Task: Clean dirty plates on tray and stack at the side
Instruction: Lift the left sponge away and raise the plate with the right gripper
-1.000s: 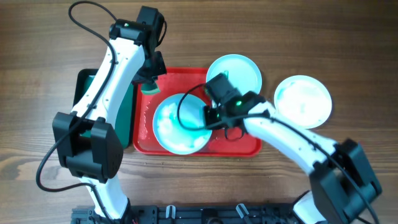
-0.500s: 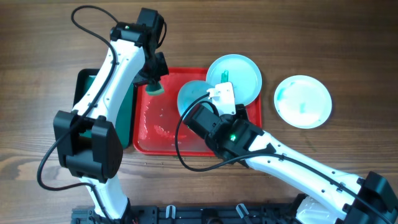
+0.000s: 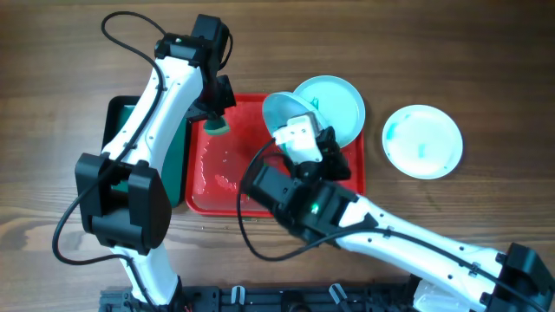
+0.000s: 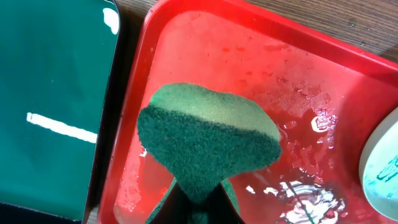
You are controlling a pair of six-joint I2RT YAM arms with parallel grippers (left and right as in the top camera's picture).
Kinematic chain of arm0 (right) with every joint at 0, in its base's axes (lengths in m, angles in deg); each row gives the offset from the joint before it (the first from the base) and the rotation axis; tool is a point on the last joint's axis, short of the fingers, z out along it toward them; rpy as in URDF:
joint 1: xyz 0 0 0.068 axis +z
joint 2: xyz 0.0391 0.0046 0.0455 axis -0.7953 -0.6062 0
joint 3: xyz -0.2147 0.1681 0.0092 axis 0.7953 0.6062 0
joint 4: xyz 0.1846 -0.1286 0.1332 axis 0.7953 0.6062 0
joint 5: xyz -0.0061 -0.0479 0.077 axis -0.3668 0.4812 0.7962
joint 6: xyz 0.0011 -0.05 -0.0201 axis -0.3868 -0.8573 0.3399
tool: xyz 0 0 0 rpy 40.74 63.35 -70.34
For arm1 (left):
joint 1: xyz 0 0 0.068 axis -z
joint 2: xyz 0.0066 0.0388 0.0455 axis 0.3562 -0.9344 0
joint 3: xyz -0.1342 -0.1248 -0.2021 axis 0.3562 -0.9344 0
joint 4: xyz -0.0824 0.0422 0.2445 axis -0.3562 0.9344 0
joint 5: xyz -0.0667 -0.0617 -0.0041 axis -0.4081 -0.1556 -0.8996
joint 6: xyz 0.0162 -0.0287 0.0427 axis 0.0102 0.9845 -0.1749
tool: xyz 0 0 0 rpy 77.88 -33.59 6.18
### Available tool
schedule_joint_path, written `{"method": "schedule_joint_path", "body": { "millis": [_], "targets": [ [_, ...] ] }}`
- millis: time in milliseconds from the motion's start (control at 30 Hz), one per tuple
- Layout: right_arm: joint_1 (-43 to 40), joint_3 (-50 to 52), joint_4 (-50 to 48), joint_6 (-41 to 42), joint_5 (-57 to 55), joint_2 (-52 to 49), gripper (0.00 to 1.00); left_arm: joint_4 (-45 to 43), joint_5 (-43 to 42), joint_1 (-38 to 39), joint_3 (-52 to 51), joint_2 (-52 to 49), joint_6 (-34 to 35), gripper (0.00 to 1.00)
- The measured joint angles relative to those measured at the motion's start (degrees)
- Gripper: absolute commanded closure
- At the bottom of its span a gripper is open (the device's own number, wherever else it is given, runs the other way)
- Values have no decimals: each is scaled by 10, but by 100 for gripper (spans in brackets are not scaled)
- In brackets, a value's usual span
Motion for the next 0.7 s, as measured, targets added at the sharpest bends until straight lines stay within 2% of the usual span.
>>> {"method": "schedule_joint_path", "body": {
  "millis": [100,233,367,467,700],
  "targets": [
    [29,-1,-35,-38,-56,0,96,-1,0,0,0,0,0,96],
    [62,-3,-125,-128,-119,0,96,-2,0,0,0,0,0,96],
    [70,-4,-177,-197,-135,0,96,-2,0,0,0,0,0,96],
    [70,-4,-192,-236,-141,0,96,-2,0,0,0,0,0,96],
    [70,-4,-192,-261,-144,0,96,-4,0,0,0,0,0,96]
  ]
}}
